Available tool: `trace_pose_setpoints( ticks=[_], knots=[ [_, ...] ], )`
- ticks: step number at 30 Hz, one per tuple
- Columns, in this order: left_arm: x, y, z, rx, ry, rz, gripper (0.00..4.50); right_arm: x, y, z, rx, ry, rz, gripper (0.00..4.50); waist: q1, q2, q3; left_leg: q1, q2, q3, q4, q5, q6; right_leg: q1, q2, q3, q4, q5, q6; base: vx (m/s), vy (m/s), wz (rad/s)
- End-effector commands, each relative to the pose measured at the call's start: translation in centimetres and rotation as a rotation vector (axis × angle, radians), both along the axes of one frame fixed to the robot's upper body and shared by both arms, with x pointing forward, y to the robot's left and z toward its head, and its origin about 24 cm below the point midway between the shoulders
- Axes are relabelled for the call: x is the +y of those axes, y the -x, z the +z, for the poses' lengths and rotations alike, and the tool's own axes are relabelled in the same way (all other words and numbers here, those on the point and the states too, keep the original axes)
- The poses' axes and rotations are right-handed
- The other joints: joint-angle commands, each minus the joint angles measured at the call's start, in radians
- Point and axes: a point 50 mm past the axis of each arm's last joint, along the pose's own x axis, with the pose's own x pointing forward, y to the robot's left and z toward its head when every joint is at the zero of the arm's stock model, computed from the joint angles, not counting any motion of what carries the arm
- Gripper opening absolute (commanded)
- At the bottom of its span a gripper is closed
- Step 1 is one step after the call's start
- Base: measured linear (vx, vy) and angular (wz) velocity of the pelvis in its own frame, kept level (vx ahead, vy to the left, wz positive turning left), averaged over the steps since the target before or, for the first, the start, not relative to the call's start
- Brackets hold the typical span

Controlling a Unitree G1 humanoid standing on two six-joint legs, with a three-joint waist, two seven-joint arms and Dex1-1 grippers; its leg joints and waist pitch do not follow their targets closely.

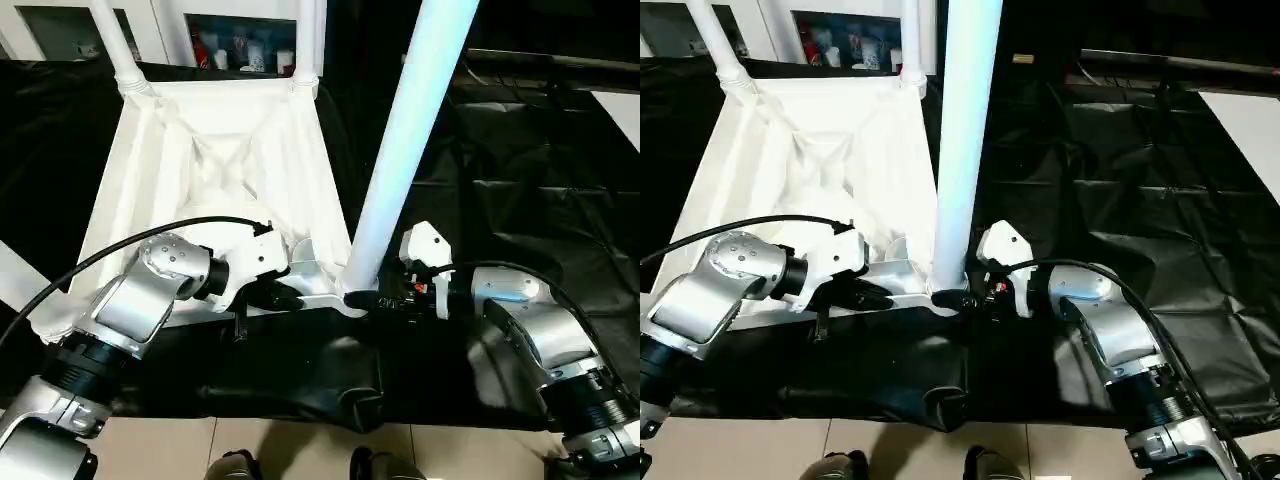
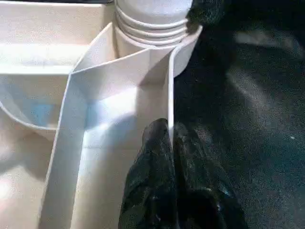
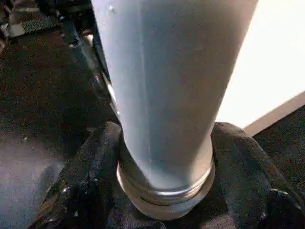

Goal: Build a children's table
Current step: Rotate leg to tighten

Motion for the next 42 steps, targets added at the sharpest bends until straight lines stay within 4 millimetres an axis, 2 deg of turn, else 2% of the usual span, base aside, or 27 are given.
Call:
trace_pose_setpoints(
  ticks=[1,3,4,5,6,7,8,9,10,11,13,14,17,20,22,23,25,29,31,33,34,36,38,39,40,42],
  knots=[
    [-0.3,0.0,-2.0,0.046,-0.051,0.067,0.0,0.0,-0.5,-0.8,0.006,0.022,-0.095,2.58,-0.002,-0.001,-0.062,0.011,0.019,-0.004,-0.054,-0.14,0.059,0.055,-0.053,0.034,-0.054,-0.124,-0.261,0.0,0.0,0.0],
    [-0.6,-0.7,-2.0,0.025,-0.036,0.122,0.0,0.2,-0.9,-1.3,0.011,0.015,-0.174,2.58,-0.002,-0.001,-0.057,0.015,0.017,-0.009,-0.059,-0.212,0.024,0.051,-0.056,0.032,-0.072,-0.284,-0.22,0.0,0.0,0.0],
    [-0.9,-1.1,-2.0,0.007,-0.029,0.16,0.0,0.5,-1.1,-1.6,0.012,0.008,-0.23,2.57,-0.004,-0.002,-0.056,0.016,0.018,-0.01,-0.061,-0.225,0.018,0.049,-0.057,0.033,-0.075,-0.319,-0.207,-0.051,-0.003,0.0],
    [-1.3,-1.7,-2.0,-0.007,-0.017,0.206,0.0,0.9,-1.4,-2.0,0.016,-0.006,-0.307,2.57,-0.007,-0.004,-0.052,0.015,0.017,-0.011,-0.064,-0.247,0.007,0.044,-0.057,0.034,-0.082,-0.381,-0.184,-0.053,-0.002,-0.01],
    [-1.6,-1.9,-2.1,-0.013,-0.009,0.232,0.0,1.1,-1.6,-2.3,0.018,-0.013,-0.362,2.57,-0.007,-0.006,-0.053,0.016,0.014,-0.014,-0.065,-0.261,-0.005,0.044,-0.058,0.032,-0.088,-0.437,-0.158,-0.053,-0.002,-0.01],
    [-1.8,-2.1,-2.1,-0.015,-0.004,0.248,0.0,1.2,-1.7,-2.4,0.02,-0.018,-0.402,2.57,-0.009,-0.006,-0.053,0.014,0.014,-0.016,-0.066,-0.262,-0.008,0.044,-0.059,0.032,-0.088,-0.455,-0.148,-0.052,-0.001,-0.03],
    [-2.7,-2.7,-2.2,-0.017,0.015,0.297,0.0,1.4,-2.3,-3.1,0.05,-0.044,-0.563,2.57,-0.01,-0.006,-0.051,0.014,0.014,-0.019,-0.069,-0.275,-0.009,0.042,-0.061,0.031,-0.094,-0.492,-0.129,0.0,0.0,0.0],
    [-3.2,-3.0,-2.2,-0.02,0.024,0.326,0.0,1.5,-2.5,-3.6,0.071,-0.049,-0.66,2.57,-0.013,-0.004,-0.048,0.017,0.01,-0.017,-0.068,-0.291,-0.014,0.031,-0.058,0.031,-0.101,-0.537,-0.111,0.0,0.0,0.0],
    [-3.5,-3.3,-2.2,-0.027,0.029,0.346,0.0,1.6,-2.7,-3.9,0.078,-0.047,-0.706,2.57,-0.012,-0.004,-0.05,0.02,0.011,-0.02,-0.068,-0.301,-0.021,0.031,-0.06,0.03,-0.103,-0.561,-0.104,0.0,0.0,0.0],
    [-4.1,-3.6,-2.2,-0.033,0.039,0.377,0.0,1.8,-3.0,-4.2,0.072,-0.044,-0.765,2.57,-0.014,-0.003,-0.051,0.014,0.01,-0.026,-0.072,-0.298,-0.025,0.037,-0.062,0.026,-0.102,-0.573,-0.087,0.0,0.0,0.0],
    [-4.6,-3.9,-2.2,-0.037,0.041,0.395,0.0,2.0,-3.2,-4.4,0.063,-0.039,-0.813,2.57,-0.014,-0.003,-0.052,0.017,0.01,-0.026,-0.072,-0.311,-0.024,0.032,-0.058,0.025,-0.105,-0.558,-0.073,0.0,0.0,0.0],
    [-5.0,-4.2,-2.2,-0.049,0.04,0.414,0.0,2.4,-3.5,-4.5,0.068,-0.053,-0.852,2.56,-0.015,-0.003,-0.051,0.018,0.01,-0.024,-0.072,-0.318,-0.018,0.028,-0.058,0.027,-0.106,-0.537,-0.076,0.0,0.0,0.0],
    [-6.0,-4.8,-2.4,-0.077,0.023,0.436,0.0,3.6,-4.4,-4.4,0.064,-0.059,-0.927,2.56,-0.017,-0.001,-0.053,0.015,0.009,-0.024,-0.075,-0.322,-0.015,0.029,-0.056,0.025,-0.104,-0.491,-0.089,0.0,0.0,0.0],
    [-6.2,-4.8,-2.4,-0.081,0.018,0.431,0.0,4.2,-4.7,-4.2,0.056,-0.069,-0.914,2.56,-0.017,-0.001,-0.053,0.014,0.009,-0.024,-0.076,-0.325,-0.013,0.033,-0.056,0.025,-0.1,-0.452,-0.098,0.0,0.0,0.0],
    [-6.1,-4.7,-2.4,-0.094,0.007,0.398,0.0,4.9,-4.6,-4.1,0.066,-0.044,-0.831,2.56,-0.014,-0.003,-0.054,0.013,0.01,-0.022,-0.076,-0.317,-0.001,0.034,-0.055,0.027,-0.096,-0.407,-0.111,0.0,0.0,0.0],
    [-6.1,-4.6,-2.4,-0.096,0.005,0.391,0.0,5.0,-4.6,-4.1,0.071,-0.038,-0.812,2.91,-0.014,-0.005,-0.053,0.009,0.01,-0.022,-0.076,-0.307,0.004,0.038,-0.054,0.028,-0.093,-0.389,-0.118,0.0,0.0,0.0],
    [-5.9,-4.5,-2.5,-0.104,0.0,0.378,0.0,5.0,-4.5,-4.0,0.061,-0.03,-0.792,3.26,-0.014,-0.003,-0.054,0.011,0.012,-0.02,-0.076,-0.298,0.005,0.037,-0.054,0.028,-0.093,-0.37,-0.131,0.0,0.0,0.0],
    [-4.7,-4.0,-2.7,-0.099,-0.016,0.325,0.0,3.9,-4.9,-2.6,-0.007,-0.076,-0.739,3.51,-0.014,-0.004,-0.056,0.008,0.014,-0.018,-0.075,-0.272,0.013,0.043,-0.055,0.029,-0.087,-0.323,-0.15,0.0,0.0,0.0],
    [-4.2,-3.8,-2.8,-0.088,-0.016,0.307,0.0,3.4,-5.0,-2.0,-0.034,-0.089,-0.702,3.73,-0.013,-0.002,-0.056,0.01,0.014,-0.015,-0.073,-0.269,0.02,0.04,-0.056,0.03,-0.088,-0.32,-0.158,0.0,0.0,0.0],
    [-3.7,-3.1,-2.7,-0.068,-0.001,0.241,0.0,2.4,-5.0,-1.0,-0.075,-0.084,-0.63,3.84,-0.011,-0.001,-0.064,0.006,0.014,-0.013,-0.069,-0.202,0.03,0.05,-0.054,0.03,-0.076,-0.217,-0.185,0.0,0.0,0.0],
    [-3.6,-2.8,-2.6,-0.067,0.007,0.21,0.0,2.1,-4.9,-0.7,-0.091,-0.081,-0.609,3.97,-0.012,0.0,-0.063,0.005,0.014,-0.012,-0.069,-0.188,0.035,0.049,-0.053,0.03,-0.075,-0.19,-0.194,0.0,0.0,0.0],
    [-3.2,-2.2,-2.4,-0.03,0.031,0.17,0.0,1.1,-4.7,0.1,-0.112,-0.078,-0.528,4.08,-0.009,0.0,-0.065,0.005,0.015,-0.009,-0.064,-0.143,0.049,0.056,-0.051,0.031,-0.064,-0.097,-0.222,0.0,0.0,0.0],
    [-2.5,-1.3,-2.4,0.007,0.042,0.097,0.0,0.3,-3.8,0.8,-0.11,-0.069,-0.38,4.08,-0.005,0.004,-0.067,0.009,0.019,-0.006,-0.06,-0.098,0.082,0.059,-0.046,0.03,-0.05,0.025,-0.261,0.0,0.0,0.0],
    [-2.0,-0.8,-2.3,0.015,0.038,0.048,0.0,0.1,-3.1,1.1,-0.106,-0.049,-0.275,4.08,-0.004,0.006,-0.065,0.01,0.02,-0.004,-0.059,-0.087,0.095,0.058,-0.044,0.029,-0.048,0.059,-0.274,0.0,0.0,0.0],
    [-2.0,-0.8,-2.3,0.015,0.037,0.039,0.0,0.0,-3.0,1.1,-0.106,-0.045,-0.259,4.08,-0.003,0.005,-0.067,0.011,0.019,-0.004,-0.058,-0.085,0.101,0.06,-0.044,0.028,-0.046,0.07,-0.279,0.0,0.0,0.0],
    [-1.6,-0.3,-2.2,0.018,0.042,-0.007,0.0,-0.3,-2.2,0.9,-0.089,-0.008,-0.169,4.08,-0.002,0.008,-0.064,0.013,0.021,-0.003,-0.059,-0.093,0.105,0.057,-0.047,0.028,-0.048,0.055,-0.286,0.0,0.0,0.0]
  ],
)
